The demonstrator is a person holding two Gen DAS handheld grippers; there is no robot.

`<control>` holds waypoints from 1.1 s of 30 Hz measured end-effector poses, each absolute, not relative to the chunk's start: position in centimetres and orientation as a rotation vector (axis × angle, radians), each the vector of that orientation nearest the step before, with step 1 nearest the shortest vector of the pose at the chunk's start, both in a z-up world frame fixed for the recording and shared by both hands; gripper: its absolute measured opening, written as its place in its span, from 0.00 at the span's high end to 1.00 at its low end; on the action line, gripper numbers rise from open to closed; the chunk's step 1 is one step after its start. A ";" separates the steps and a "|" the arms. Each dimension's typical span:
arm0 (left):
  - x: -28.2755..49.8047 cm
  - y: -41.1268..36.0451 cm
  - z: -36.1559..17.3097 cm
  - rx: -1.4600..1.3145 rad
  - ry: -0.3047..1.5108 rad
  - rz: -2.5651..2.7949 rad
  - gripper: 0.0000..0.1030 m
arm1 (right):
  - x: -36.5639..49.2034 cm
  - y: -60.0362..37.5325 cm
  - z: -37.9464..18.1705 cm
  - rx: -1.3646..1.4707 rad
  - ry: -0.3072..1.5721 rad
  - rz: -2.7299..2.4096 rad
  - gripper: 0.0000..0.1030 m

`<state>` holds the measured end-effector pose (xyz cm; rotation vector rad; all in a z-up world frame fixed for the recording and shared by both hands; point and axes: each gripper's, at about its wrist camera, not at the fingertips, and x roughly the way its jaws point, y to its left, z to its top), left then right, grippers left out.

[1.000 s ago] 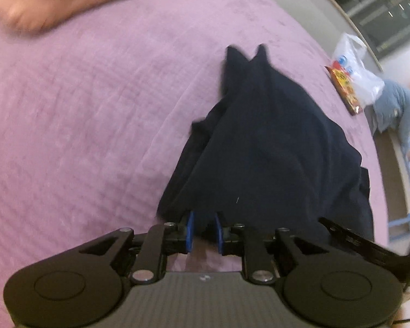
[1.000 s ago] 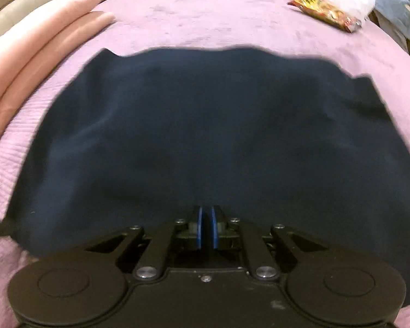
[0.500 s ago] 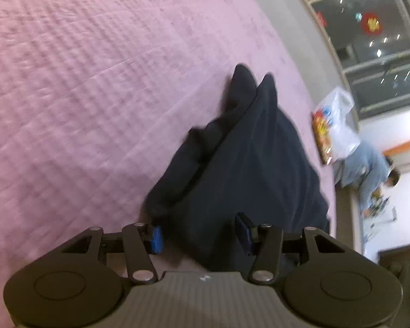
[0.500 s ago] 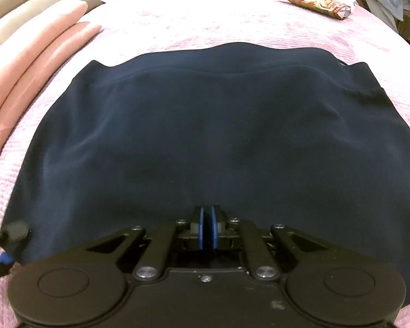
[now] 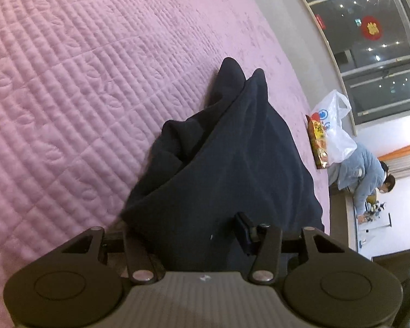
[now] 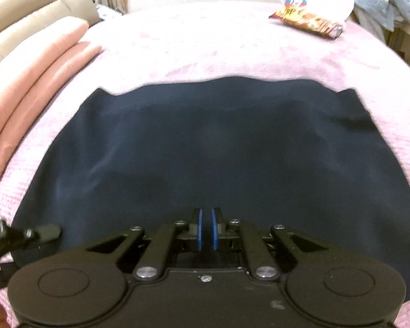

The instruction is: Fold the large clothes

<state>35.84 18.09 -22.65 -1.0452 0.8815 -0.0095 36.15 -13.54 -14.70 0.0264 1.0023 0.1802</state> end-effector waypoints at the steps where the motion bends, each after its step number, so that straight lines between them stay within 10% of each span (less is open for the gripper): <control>1: 36.4 18.0 -22.8 -1.050 0.870 -0.006 0.51 | 36.0 -13.5 -15.7 0.030 1.015 0.181 0.92; 4: 38.3 17.2 -22.1 -0.960 0.860 0.008 0.81 | 35.4 -14.1 -17.5 0.075 0.984 0.191 0.92; 7: 38.7 14.4 -18.8 -0.797 0.814 -0.016 0.88 | 35.2 -15.8 -18.2 0.170 0.969 0.223 0.93; 19: 39.1 -4.1 -5.9 -0.550 0.605 -0.532 0.89 | 37.4 -28.0 -14.9 0.501 1.031 0.314 0.89; 30: 38.9 -19.5 -14.9 -0.151 0.895 -0.583 0.89 | 38.4 -43.4 -11.9 0.283 0.953 0.021 0.81; 33: 38.3 -20.6 -14.8 -0.068 0.869 -0.556 0.89 | 39.9 -44.3 -11.2 0.317 0.932 0.105 0.49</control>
